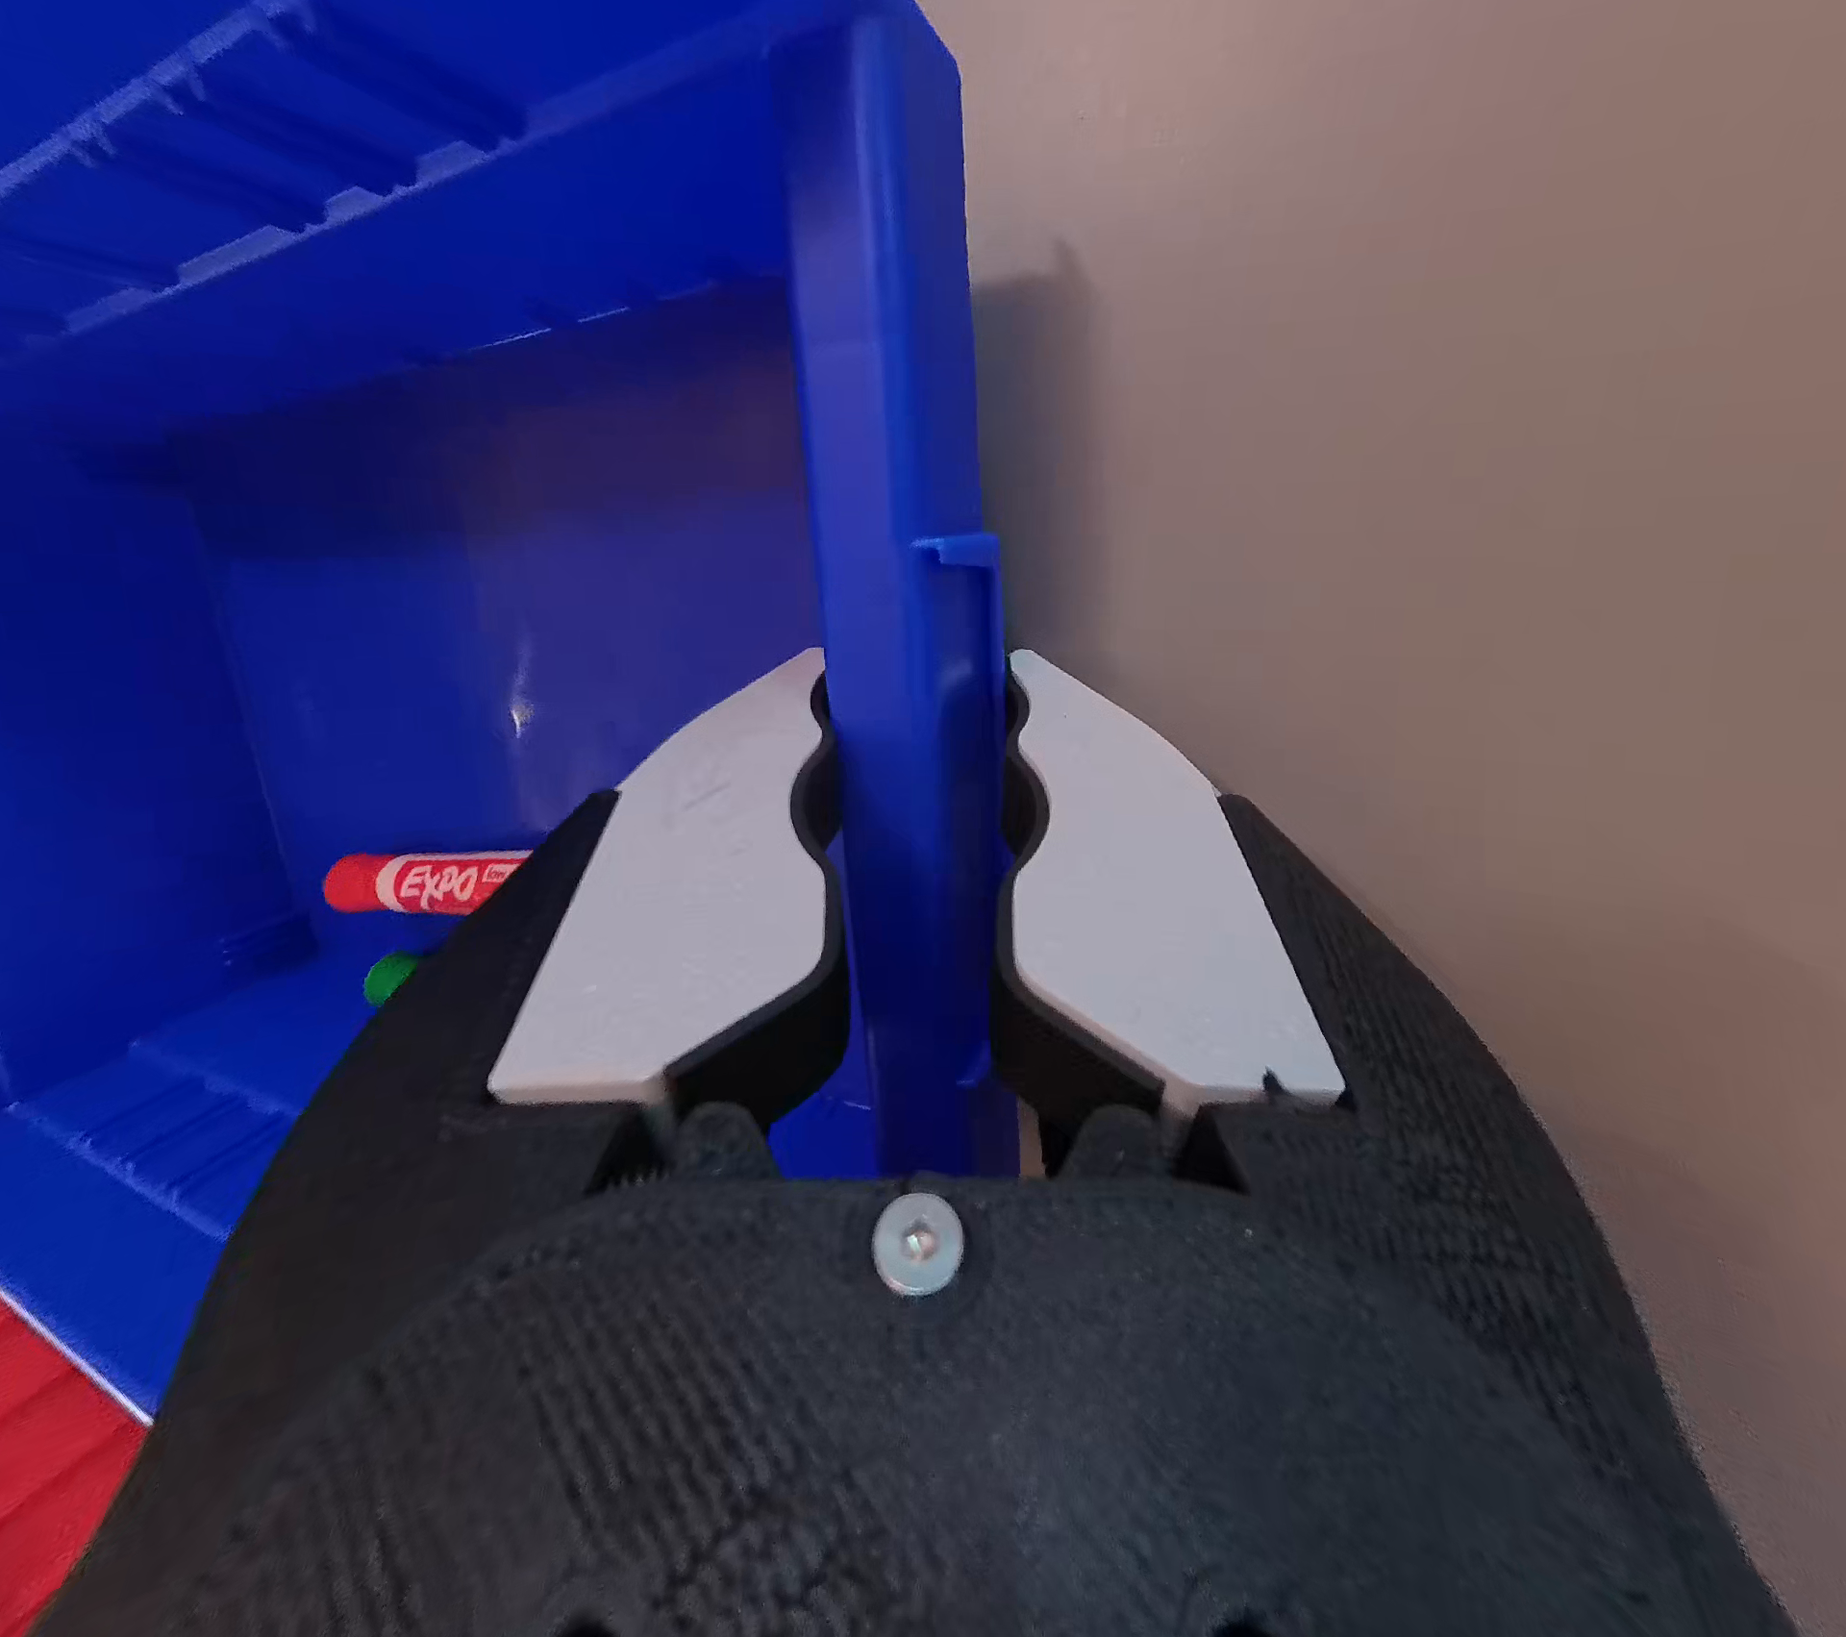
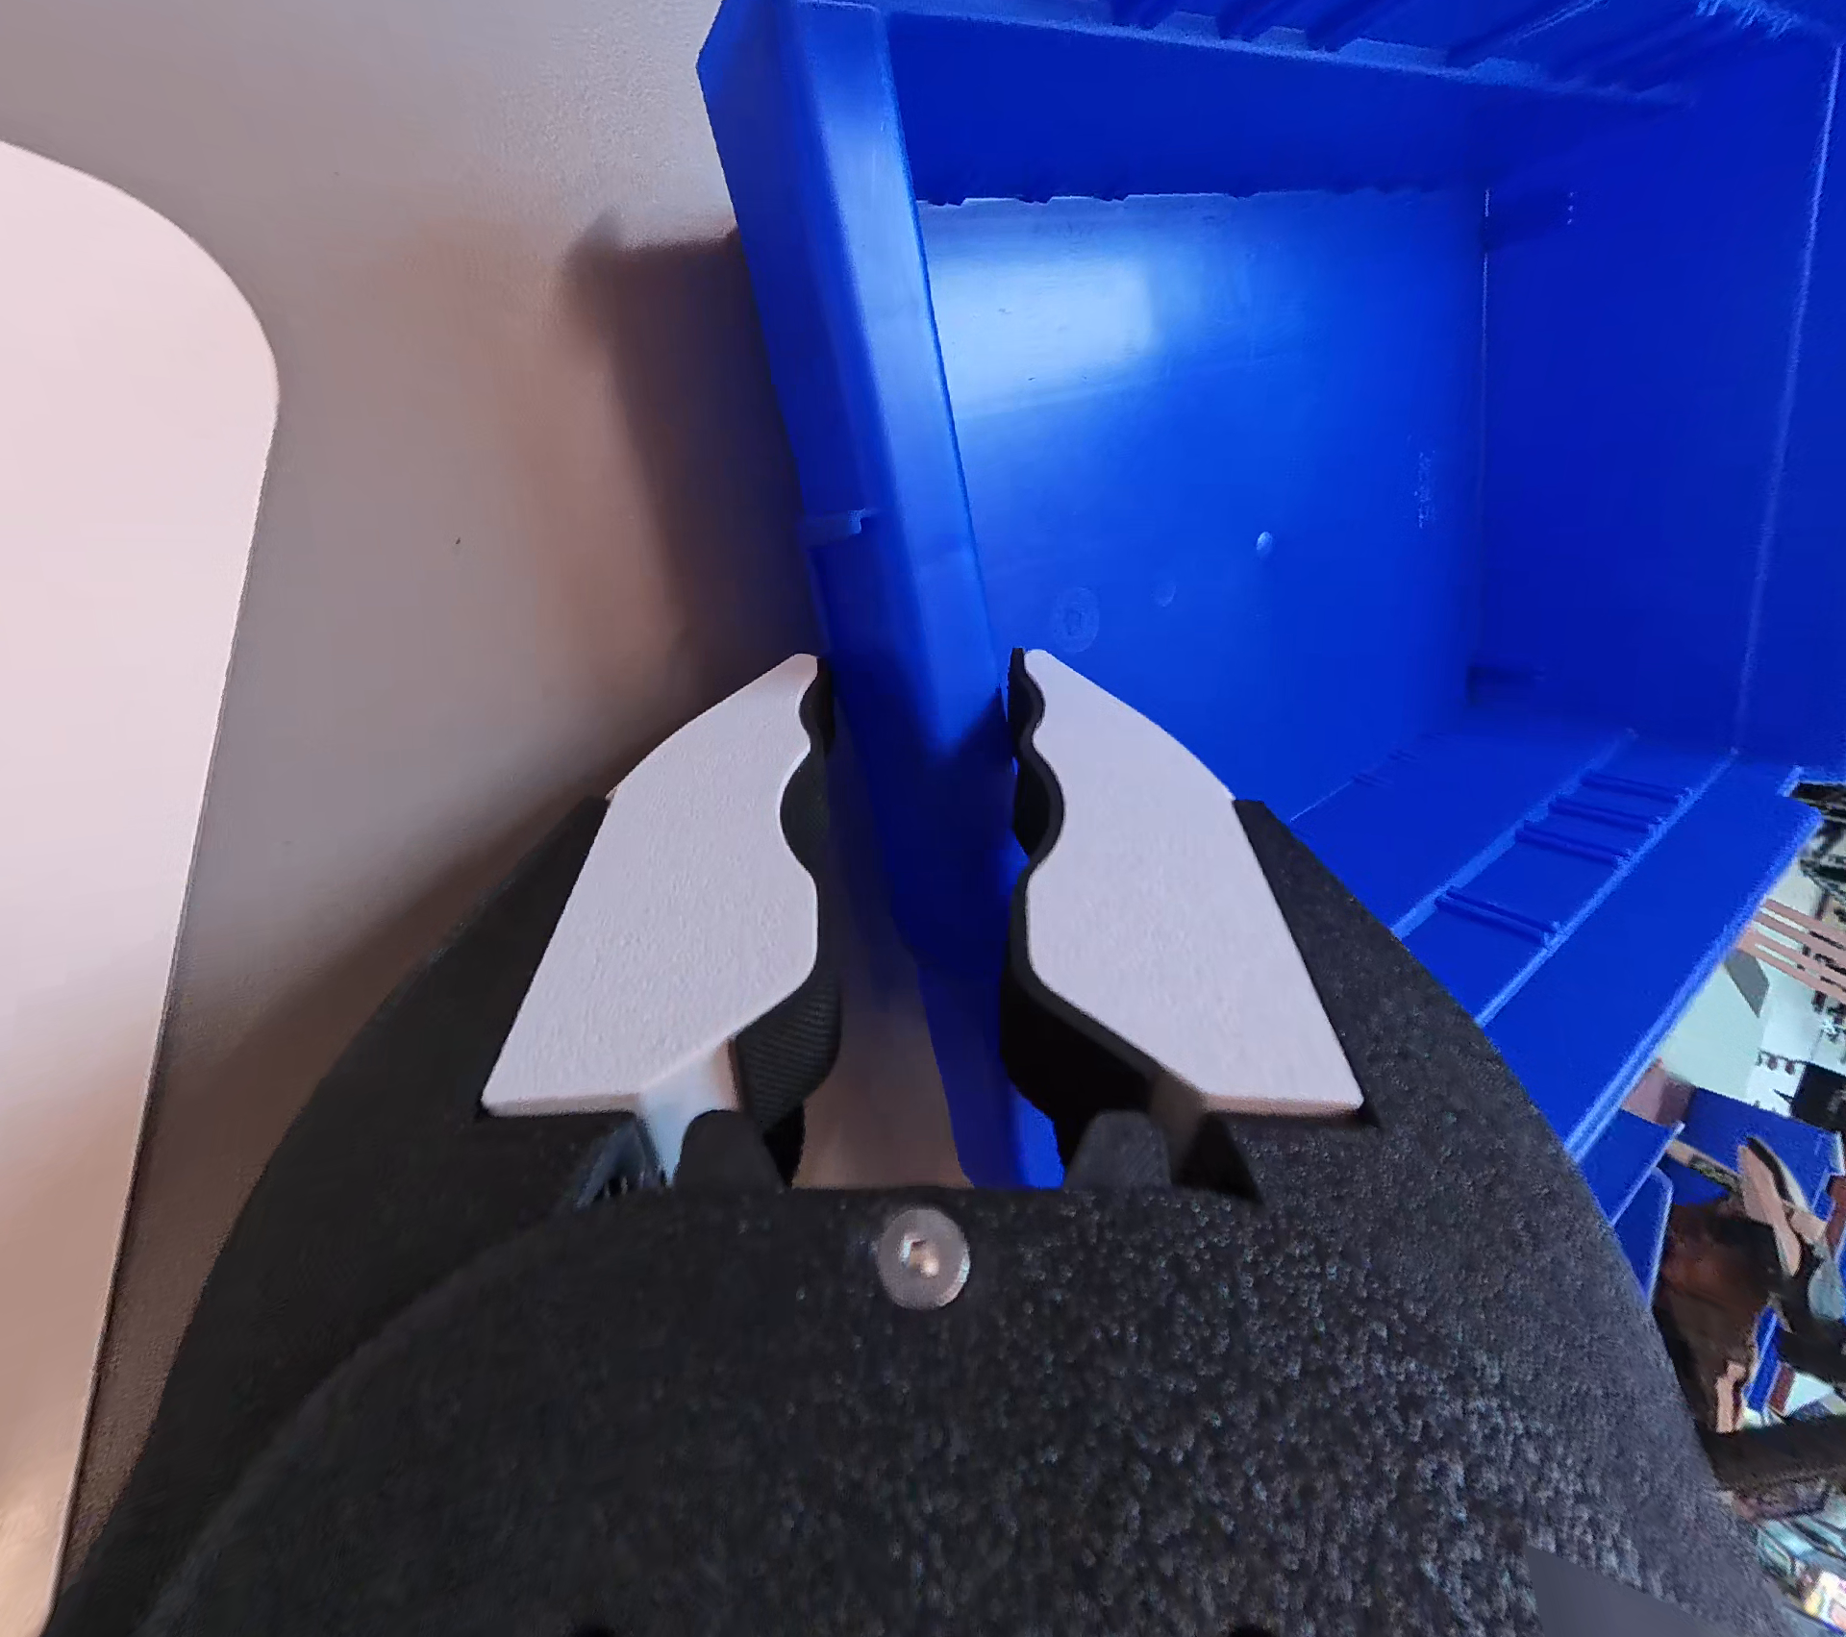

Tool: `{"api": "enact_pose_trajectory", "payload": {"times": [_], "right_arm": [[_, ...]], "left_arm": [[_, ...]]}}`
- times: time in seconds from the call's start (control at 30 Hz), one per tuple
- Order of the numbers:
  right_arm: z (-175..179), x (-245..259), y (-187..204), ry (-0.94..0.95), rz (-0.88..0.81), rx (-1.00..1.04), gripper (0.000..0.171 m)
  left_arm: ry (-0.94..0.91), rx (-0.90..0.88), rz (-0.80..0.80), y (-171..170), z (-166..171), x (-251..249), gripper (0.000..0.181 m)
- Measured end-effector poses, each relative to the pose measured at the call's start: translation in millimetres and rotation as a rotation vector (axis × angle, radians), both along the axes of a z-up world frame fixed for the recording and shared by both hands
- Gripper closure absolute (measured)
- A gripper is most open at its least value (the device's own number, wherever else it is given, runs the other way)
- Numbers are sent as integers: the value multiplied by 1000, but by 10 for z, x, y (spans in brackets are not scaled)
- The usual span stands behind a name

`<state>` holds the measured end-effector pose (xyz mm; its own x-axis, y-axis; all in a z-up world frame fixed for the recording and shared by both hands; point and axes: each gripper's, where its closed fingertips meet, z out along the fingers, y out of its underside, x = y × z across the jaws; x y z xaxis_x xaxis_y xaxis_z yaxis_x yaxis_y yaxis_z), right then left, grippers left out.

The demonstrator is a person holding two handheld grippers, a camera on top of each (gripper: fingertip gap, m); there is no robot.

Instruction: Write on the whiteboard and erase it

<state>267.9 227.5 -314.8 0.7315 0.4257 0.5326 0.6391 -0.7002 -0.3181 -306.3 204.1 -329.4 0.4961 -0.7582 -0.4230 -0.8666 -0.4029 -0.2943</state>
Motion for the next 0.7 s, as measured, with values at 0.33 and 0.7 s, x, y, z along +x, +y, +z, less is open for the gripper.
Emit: {"api": "enact_pose_trajectory", "payload": {"times": [0.33,0.7], "right_arm": [[908,-1164,-8,414,362,282,132],[1266,-2104,117,1116,671,510,133]], "left_arm": [[-217,205,-41,67,567,347,145],[-702,502,5,238,1236,636,161]]}}
